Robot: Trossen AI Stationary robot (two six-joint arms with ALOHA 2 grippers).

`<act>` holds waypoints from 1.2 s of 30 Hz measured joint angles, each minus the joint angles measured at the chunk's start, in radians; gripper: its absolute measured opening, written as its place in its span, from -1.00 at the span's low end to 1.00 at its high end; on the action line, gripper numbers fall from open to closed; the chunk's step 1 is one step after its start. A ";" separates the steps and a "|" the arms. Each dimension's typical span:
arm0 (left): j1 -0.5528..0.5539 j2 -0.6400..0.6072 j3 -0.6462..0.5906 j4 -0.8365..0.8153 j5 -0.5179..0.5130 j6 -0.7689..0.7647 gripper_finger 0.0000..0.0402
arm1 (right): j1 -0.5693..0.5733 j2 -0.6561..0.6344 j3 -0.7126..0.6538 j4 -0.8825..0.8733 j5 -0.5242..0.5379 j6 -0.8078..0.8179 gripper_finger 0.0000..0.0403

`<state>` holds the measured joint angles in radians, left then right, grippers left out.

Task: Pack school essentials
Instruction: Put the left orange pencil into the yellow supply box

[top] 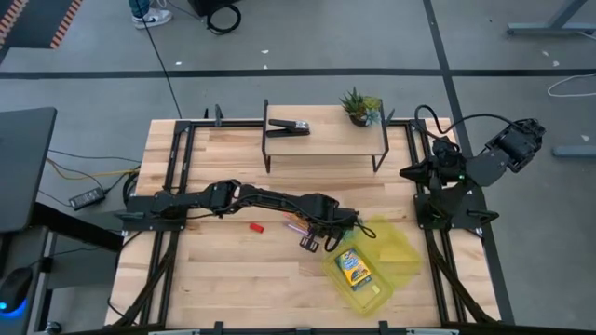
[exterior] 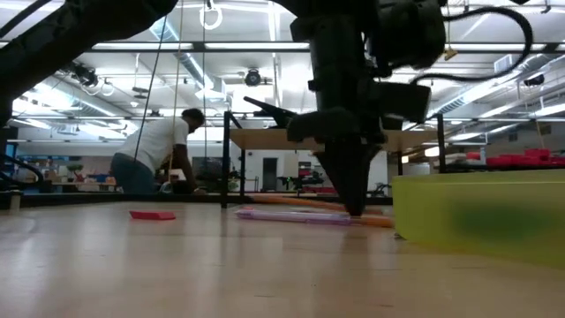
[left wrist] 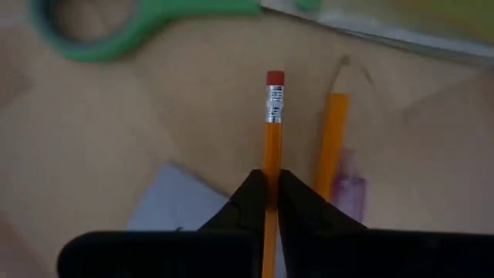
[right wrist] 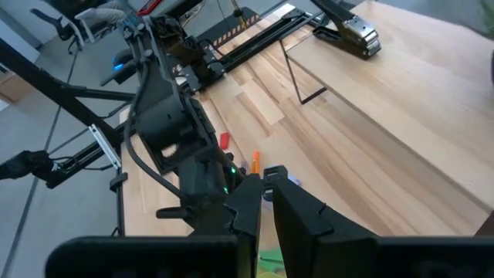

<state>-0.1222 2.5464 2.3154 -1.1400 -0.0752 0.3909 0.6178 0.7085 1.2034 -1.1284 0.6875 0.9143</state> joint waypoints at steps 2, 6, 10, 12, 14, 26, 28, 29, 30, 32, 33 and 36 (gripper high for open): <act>0.004 -0.028 0.000 -0.005 0.026 -0.011 -0.93 | 0.000 -0.003 0.000 -0.001 0.015 -0.002 -0.79; 0.009 -0.076 0.002 -0.014 0.050 -0.042 -0.89 | 0.000 -0.016 0.000 -0.008 0.043 -0.009 -0.79; -0.002 -0.129 0.001 0.006 0.100 -0.044 -0.87 | 0.000 -0.029 0.000 -0.008 0.109 -0.032 -0.79; -0.015 -0.156 0.003 0.024 0.140 -0.047 -0.88 | 0.000 -0.033 0.000 -0.009 0.161 -0.043 -0.79; -0.031 -0.170 0.003 0.064 0.196 -0.066 -0.89 | 0.000 -0.037 0.000 -0.009 0.204 -0.047 -0.79; -0.174 -0.184 0.003 0.433 0.324 -0.145 -0.86 | 0.000 -0.037 0.000 -0.010 0.256 -0.051 -0.79; -0.195 -0.184 0.003 0.482 0.324 -0.145 -0.87 | 0.000 -0.037 0.000 -0.010 0.257 -0.052 -0.79; -0.205 -0.184 0.003 0.510 0.326 -0.145 -0.87 | 0.000 -0.037 0.000 -0.010 0.259 -0.051 -0.79; -0.213 -0.184 0.003 0.541 0.326 -0.147 -0.86 | 0.000 -0.037 0.000 -0.010 0.261 -0.051 -0.79; -0.225 -0.184 0.003 0.595 0.325 -0.159 -0.85 | 0.000 -0.037 0.000 -0.010 0.262 -0.051 -0.79; -0.229 -0.184 0.003 0.619 0.324 -0.167 -0.84 | 0.000 -0.037 0.000 -0.010 0.262 -0.051 -0.79; -0.232 -0.174 0.003 0.686 0.305 -0.158 -0.83 | 0.000 -0.036 0.000 -0.010 0.262 -0.046 -0.79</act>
<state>-0.3546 2.3728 2.3188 -0.4539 0.2298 0.2326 0.6174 0.6722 1.2034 -1.1384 0.9492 0.8679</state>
